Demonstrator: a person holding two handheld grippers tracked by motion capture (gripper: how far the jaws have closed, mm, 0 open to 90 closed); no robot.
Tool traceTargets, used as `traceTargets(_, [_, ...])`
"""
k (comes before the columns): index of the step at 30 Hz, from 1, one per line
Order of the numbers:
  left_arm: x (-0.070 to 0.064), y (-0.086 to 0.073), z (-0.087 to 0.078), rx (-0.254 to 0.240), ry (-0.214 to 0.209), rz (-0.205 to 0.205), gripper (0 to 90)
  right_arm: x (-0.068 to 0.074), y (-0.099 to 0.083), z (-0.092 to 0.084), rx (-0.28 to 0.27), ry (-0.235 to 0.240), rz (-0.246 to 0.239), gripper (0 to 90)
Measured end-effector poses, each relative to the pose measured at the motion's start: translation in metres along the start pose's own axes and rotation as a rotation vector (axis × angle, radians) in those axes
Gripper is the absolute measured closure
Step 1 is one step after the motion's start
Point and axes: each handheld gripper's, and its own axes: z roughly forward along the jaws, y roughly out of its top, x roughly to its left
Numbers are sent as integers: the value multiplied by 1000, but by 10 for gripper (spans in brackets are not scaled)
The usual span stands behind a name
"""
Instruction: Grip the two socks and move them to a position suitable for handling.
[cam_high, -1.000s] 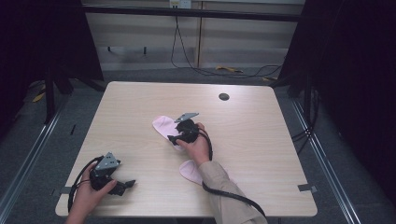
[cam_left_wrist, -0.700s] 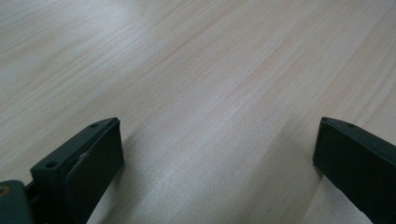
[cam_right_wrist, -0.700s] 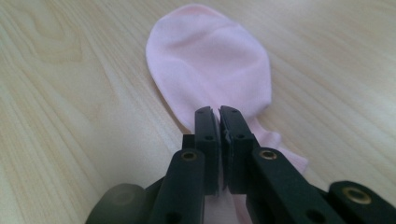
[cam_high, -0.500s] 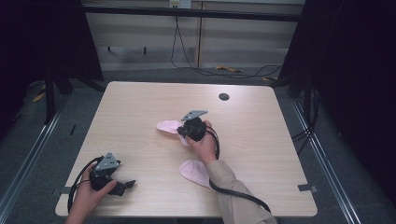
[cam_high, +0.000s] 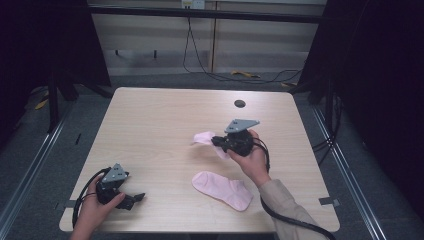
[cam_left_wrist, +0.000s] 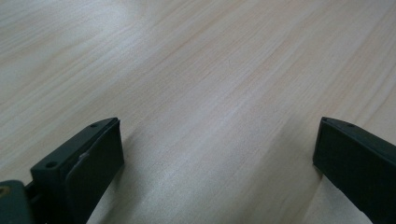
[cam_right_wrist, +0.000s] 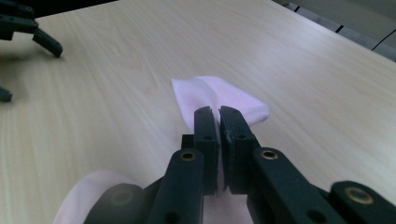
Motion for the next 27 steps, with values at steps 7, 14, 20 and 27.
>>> traceTargets(7, [0,0,0,0,0,-1,12,6,-46,-30,5,-16,-1,509])
traceTargets(14, [0,0,0,0,0,0,12,16,-72,-45,22,-57,1,517])
traceTargets(20, [0,0,0,0,0,0,12,16,-91,-51,6,-70,46,594])
traceTargets(27, [0,0,0,0,0,0,12,17,-106,-49,62,-88,29,639])
